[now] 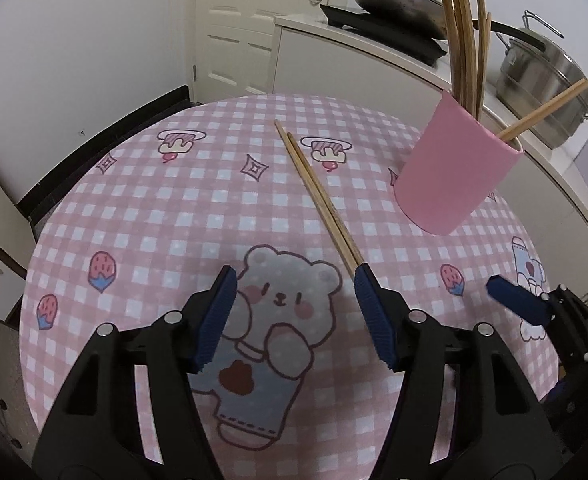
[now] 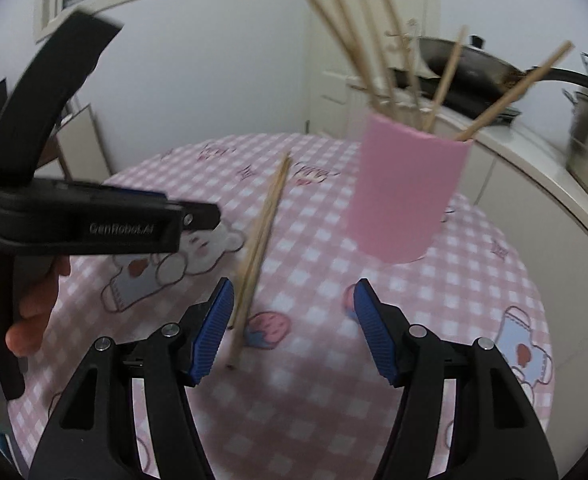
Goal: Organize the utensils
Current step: 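Move both open tools back down over the loose chopsticks on the table, then close the left tool on one chopstick while the right tool closes on another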
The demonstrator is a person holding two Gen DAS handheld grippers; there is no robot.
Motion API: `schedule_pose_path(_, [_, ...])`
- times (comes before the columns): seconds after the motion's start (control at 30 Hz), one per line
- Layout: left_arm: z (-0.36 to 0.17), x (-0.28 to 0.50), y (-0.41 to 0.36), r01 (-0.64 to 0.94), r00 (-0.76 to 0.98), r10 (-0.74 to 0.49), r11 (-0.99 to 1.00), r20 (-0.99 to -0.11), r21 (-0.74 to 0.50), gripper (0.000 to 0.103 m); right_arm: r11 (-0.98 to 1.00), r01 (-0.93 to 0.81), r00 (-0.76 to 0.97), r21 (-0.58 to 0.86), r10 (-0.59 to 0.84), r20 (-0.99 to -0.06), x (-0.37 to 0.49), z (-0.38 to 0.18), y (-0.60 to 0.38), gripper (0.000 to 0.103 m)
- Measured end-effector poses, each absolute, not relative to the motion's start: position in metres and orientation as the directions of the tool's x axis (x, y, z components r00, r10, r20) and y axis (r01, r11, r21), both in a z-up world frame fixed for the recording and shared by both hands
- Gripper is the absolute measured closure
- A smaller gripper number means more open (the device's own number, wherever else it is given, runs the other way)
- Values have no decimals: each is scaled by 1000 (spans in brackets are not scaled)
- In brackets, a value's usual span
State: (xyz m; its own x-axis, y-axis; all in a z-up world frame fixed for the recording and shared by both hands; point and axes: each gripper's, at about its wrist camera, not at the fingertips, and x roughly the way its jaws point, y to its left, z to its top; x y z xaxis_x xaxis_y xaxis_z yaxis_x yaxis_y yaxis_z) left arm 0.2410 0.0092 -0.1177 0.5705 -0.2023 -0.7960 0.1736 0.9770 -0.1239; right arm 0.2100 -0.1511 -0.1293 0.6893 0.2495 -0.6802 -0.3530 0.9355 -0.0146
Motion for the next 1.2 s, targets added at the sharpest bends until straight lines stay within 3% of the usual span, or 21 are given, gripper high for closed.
schedule_pose_path(0.13, [-119, 242, 12, 172, 563, -208, 976, -800, -133, 42, 918, -397, 639, -28, 254, -726, 214, -137, -137, 61])
schedule_pose_path(0.3, [-122, 243, 10, 179, 553, -218, 974, -804, -141, 42, 911, -410, 588, -41, 229, -776, 220, -149, -131, 74])
schedule_pose_path(0.43, [-124, 245, 7, 186, 543, -229, 971, -808, -150, 42, 906, -423, 574, -29, 243, -782, 221, -149, -131, 96])
schedule_pose_path(0.63, [-130, 250, -1, 193, 518, -242, 967, -820, -164, 42, 923, -381, 571, -44, 198, -797, 228, -152, -141, 96])
schedule_pose_path(0.87, [-132, 255, -5, 182, 512, -227, 971, -829, -154, 42, 929, -360, 578, 83, 293, -762, 225, -139, -161, 96])
schedule_pose_path(1.07, [-136, 260, -14, 188, 495, -224, 971, -839, -148, 42, 927, -370, 570, 62, 279, -772, 225, -140, -152, 96])
schedule_pose_path(1.1, [-138, 262, -16, 184, 488, -228, 970, -843, -156, 43, 927, -369, 567, 65, 280, -774, 226, -142, -153, 96])
schedule_pose_path(1.2, [-140, 263, -21, 192, 498, -200, 974, -844, -118, 63, 929, -365, 566, 66, 277, -777, 225, -144, -154, 95])
